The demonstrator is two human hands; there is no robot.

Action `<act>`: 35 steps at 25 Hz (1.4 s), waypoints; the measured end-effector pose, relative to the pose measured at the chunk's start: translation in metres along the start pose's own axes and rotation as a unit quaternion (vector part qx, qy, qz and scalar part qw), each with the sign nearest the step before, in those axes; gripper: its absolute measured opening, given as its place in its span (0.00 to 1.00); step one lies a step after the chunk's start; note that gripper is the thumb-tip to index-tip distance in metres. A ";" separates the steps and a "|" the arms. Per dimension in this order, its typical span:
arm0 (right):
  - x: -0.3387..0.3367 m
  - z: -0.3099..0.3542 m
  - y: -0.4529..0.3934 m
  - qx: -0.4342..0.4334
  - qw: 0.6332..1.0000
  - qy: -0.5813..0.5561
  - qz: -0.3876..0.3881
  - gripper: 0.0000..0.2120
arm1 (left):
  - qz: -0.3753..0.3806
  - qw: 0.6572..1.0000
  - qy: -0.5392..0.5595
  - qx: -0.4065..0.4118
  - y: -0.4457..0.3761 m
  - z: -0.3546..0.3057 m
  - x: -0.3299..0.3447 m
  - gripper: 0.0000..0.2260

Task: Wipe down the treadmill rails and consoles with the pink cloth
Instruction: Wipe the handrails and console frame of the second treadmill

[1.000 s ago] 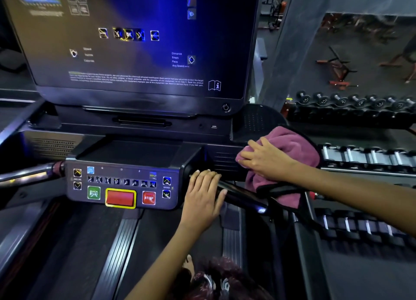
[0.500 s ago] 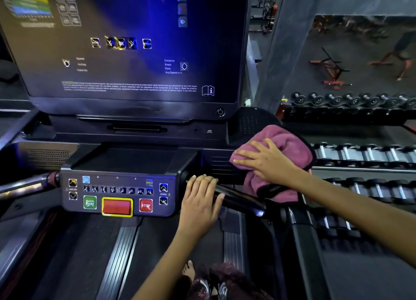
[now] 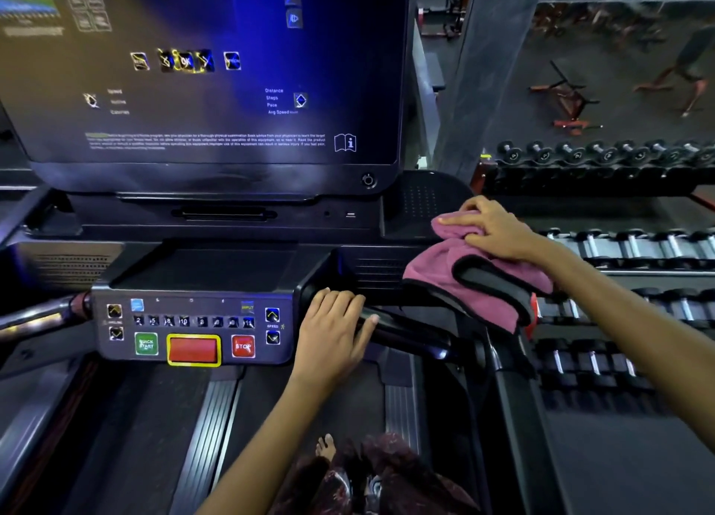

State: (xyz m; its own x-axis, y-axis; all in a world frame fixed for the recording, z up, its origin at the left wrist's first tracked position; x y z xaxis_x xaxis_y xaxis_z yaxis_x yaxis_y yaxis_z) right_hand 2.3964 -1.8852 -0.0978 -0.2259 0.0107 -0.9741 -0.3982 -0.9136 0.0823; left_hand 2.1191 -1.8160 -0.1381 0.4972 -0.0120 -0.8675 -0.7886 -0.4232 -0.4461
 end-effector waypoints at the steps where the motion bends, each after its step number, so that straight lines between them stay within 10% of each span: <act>1: 0.001 -0.006 0.006 -0.014 1.000 -0.001 0.017 0.28 | 0.014 1.000 -0.010 -0.010 -0.002 -0.001 -0.001 0.18; 8: 0.027 -0.014 0.081 -0.024 0.997 -0.061 0.030 0.27 | 0.215 0.965 -0.099 -0.114 -0.032 -0.010 0.003 0.25; 16: 0.040 -0.033 0.002 0.141 0.986 -0.042 -0.082 0.25 | 0.149 0.984 0.072 0.072 -0.096 -0.027 0.029 0.23; 35: 0.015 -0.032 -0.028 0.177 0.973 -0.100 -0.113 0.21 | 0.152 0.983 0.103 -0.026 -0.188 -0.032 0.089 0.26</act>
State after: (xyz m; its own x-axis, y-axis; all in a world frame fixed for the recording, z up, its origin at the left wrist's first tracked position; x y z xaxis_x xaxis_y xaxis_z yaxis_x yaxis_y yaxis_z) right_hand 2.4326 -1.8723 -0.1210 -0.2518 0.3055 -0.9183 -0.7309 -0.6820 -0.0265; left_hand 2.3236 -1.7663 -0.1245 0.3094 -0.3259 -0.8934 -0.8951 -0.4171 -0.1578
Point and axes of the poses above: each hand's wrist, its own y-axis away from the middle knuckle, its own x-axis out of the palm, z = x × y, the point moved 5 cm from there along -y, towards the middle knuckle, and after that the axes turned 8 degrees about y, right-handed, at the moved point
